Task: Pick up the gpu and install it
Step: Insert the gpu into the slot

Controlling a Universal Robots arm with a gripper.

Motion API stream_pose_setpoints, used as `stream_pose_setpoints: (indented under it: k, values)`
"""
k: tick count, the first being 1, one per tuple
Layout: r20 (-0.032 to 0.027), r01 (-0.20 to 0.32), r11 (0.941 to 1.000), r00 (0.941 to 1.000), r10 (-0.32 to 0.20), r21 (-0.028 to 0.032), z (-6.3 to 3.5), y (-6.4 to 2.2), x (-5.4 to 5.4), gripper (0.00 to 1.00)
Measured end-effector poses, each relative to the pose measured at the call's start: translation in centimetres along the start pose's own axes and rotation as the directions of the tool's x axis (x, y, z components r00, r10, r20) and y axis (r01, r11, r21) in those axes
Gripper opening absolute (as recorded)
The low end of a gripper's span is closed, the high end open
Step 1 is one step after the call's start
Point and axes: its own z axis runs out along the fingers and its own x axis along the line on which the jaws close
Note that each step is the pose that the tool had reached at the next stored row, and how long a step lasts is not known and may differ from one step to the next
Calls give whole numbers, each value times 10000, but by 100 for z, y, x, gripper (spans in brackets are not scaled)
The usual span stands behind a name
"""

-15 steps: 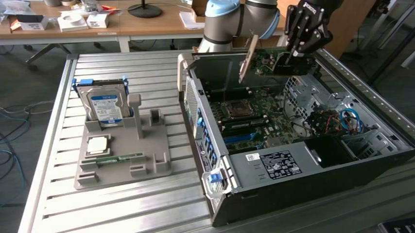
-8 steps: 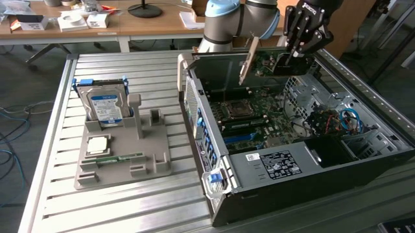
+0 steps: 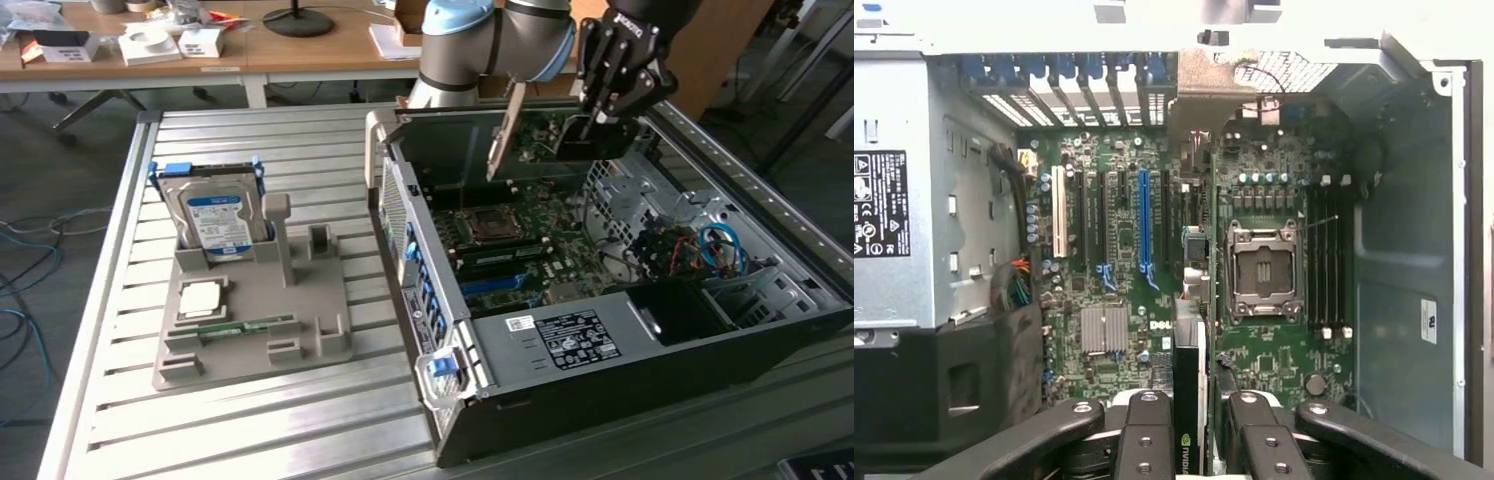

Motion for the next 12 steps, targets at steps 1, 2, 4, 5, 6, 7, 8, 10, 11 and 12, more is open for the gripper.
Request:
stream_pose_setpoints:
  k: [1,2,4,5,6,7,8,10,11,12]
  values:
    - [-1,23,10000,10000,-23,0,16,2,2,26]
    - [-3,52,10000,10000,-52,-1,34,3,3,26]
    - [-5,106,9999,9999,-106,-2,59,4,6,26]
    - [-7,125,9999,9999,-125,-3,62,3,6,26]
    - [-9,126,9999,9999,-126,-4,62,4,6,26]
    - [-9,127,9999,9999,-127,-4,62,4,6,26]
    - [-7,127,9999,9999,-127,-4,63,5,10,26]
    - [-7,127,9999,9999,-127,-1,63,6,28,26]
    - [-7,129,9999,9999,-129,1,63,5,43,26]
    - [-7,129,9999,9999,-129,1,64,5,58,26]
